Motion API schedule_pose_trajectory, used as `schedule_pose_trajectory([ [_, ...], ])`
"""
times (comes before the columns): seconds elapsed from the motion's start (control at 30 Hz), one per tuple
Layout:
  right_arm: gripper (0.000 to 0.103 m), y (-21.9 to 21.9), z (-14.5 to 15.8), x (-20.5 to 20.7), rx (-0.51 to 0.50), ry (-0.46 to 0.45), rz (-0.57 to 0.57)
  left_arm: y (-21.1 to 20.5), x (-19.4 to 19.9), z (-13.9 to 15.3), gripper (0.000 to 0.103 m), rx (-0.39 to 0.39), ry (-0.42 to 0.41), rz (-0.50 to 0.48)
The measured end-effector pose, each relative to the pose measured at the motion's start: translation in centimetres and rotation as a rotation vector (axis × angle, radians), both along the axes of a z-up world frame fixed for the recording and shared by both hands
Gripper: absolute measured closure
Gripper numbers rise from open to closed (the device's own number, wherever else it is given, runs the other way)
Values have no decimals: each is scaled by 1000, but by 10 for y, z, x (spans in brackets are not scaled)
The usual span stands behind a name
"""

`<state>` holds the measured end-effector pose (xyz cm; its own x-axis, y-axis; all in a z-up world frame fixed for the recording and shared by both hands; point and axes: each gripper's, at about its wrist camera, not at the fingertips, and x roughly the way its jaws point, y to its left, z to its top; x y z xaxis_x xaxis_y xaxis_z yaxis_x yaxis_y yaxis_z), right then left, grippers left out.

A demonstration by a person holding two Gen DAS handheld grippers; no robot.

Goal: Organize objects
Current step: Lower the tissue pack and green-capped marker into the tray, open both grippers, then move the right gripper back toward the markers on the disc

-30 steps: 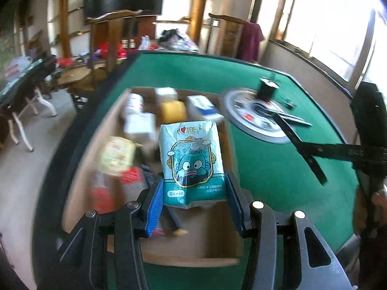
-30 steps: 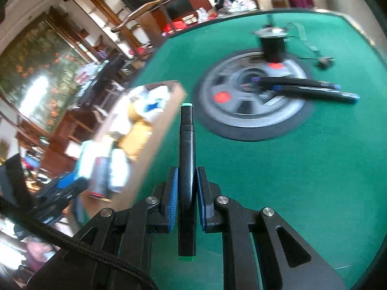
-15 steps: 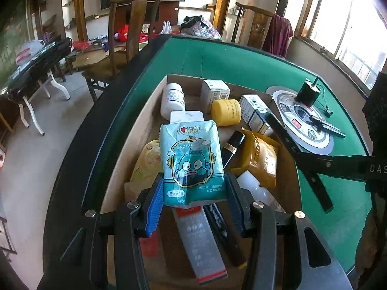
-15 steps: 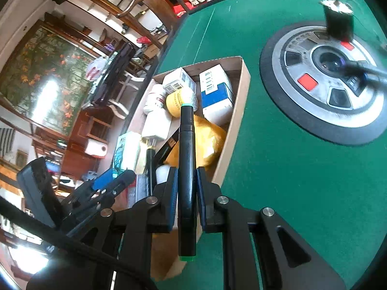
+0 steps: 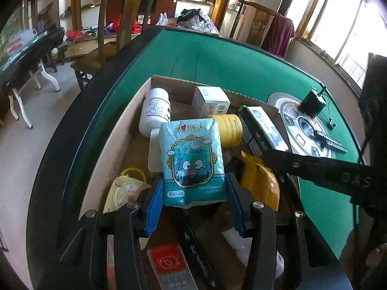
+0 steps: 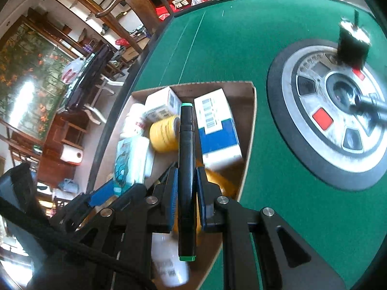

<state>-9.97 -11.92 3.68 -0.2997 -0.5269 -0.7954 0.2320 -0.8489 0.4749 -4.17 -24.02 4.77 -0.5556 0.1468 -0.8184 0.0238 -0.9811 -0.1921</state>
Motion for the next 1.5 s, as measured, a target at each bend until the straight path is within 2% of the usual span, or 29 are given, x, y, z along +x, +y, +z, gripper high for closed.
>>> schedule_pose_trajectory([
  [0.33, 90, -5, -10, -3, 34, -1, -8, -5, 1, -2, 56, 39, 10, 12],
  [0.6, 89, 16, 2, 11, 7, 46, -25, 2, 2, 0, 50, 52, -29, -2],
  [0.77, 89, 27, 15, 30, 5, 88, -1, 6, 18, 13, 49, 42, -1, 0],
  [0.8, 88, 29, 18, 33, 6, 94, 5, 7, 24, 18, 49, 32, 14, 8],
  [0.93, 70, 35, 28, 52, 4, 136, 16, 4, 56, 35, 49, 1, 96, 67],
  [1.1, 66, 34, 36, 76, 25, 197, 22, 5, 97, 54, 38, -64, 232, 182],
  [1.3, 65, 37, 46, 102, 59, 281, 32, 15, 137, 77, 36, -141, 387, 233],
  [1.43, 55, 43, 58, 121, 90, 359, 27, 23, 161, 92, 29, -186, 487, 273],
  [1.5, 55, 46, 62, 128, 112, 403, 18, 28, 173, 100, 28, -204, 538, 291],
])
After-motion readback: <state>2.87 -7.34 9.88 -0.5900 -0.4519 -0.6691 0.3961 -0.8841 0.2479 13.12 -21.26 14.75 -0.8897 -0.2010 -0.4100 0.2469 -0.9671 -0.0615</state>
